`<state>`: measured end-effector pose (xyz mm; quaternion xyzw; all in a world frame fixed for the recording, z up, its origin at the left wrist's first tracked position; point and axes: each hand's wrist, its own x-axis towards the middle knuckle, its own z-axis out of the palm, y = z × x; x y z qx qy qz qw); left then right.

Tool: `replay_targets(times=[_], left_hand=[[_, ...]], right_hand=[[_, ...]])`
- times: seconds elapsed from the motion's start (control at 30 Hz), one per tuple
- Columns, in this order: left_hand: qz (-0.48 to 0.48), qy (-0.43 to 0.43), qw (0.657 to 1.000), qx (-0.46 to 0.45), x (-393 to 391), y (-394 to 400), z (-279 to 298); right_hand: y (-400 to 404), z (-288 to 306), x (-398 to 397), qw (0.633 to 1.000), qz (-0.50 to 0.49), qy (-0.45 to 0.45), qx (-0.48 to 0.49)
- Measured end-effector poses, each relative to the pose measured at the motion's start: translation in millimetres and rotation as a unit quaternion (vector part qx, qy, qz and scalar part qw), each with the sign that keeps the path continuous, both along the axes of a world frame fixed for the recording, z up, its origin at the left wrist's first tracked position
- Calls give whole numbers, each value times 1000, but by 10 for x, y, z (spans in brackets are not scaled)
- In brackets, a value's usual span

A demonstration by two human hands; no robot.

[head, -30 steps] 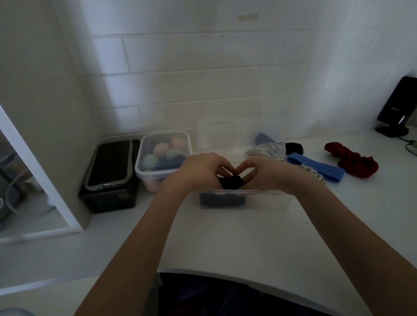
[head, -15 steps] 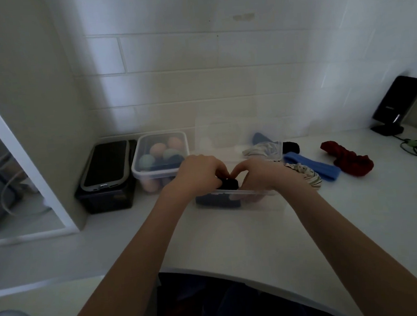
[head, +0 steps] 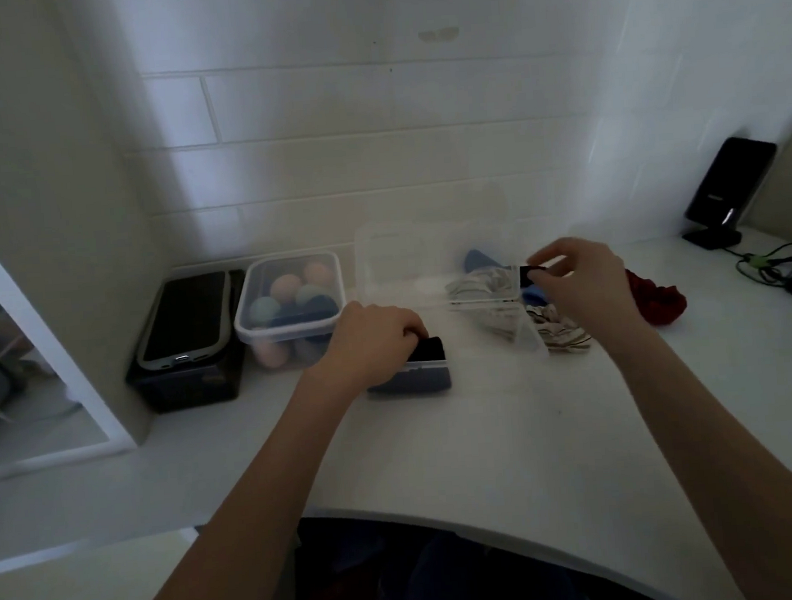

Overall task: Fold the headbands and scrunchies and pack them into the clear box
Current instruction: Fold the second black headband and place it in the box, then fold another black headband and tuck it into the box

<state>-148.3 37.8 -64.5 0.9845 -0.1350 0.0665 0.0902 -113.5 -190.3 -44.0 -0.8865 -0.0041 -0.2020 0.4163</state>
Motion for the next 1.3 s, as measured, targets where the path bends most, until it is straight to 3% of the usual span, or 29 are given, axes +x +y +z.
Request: replay_targets(times=[0.1, 0.3, 0.5, 0.63, 0.8, 0.93, 1.07, 1.3], left_hand=[[4, -4, 1000, 5, -13, -50, -25], [9, 20, 1000, -3, -24, -62, 12], [25, -7, 986, -167, 10, -60, -1], [24, -57, 974, -216, 45, -71, 34], [38, -98, 959, -263, 104, -35, 73], [36, -83, 956, -278, 130, -34, 60], [29, -66, 956, -285, 112, -36, 49], [12, -50, 942, -332, 106, -107, 60]], right_hand=[[-171, -156, 142, 998, -36, 30, -28], [-100, -295, 445, 993, -16, 42, -113], [-20, -369, 845, 955, -18, 98, -278], [-30, -441, 1008, 940, -52, 179, -284], [-49, -462, 1086, 944, -74, 135, -291], [-2, -458, 1060, 931, -82, 110, -338], [-16, -387, 1013, 961, -126, 17, -247], [45, -151, 537, 987, -113, -99, 60]])
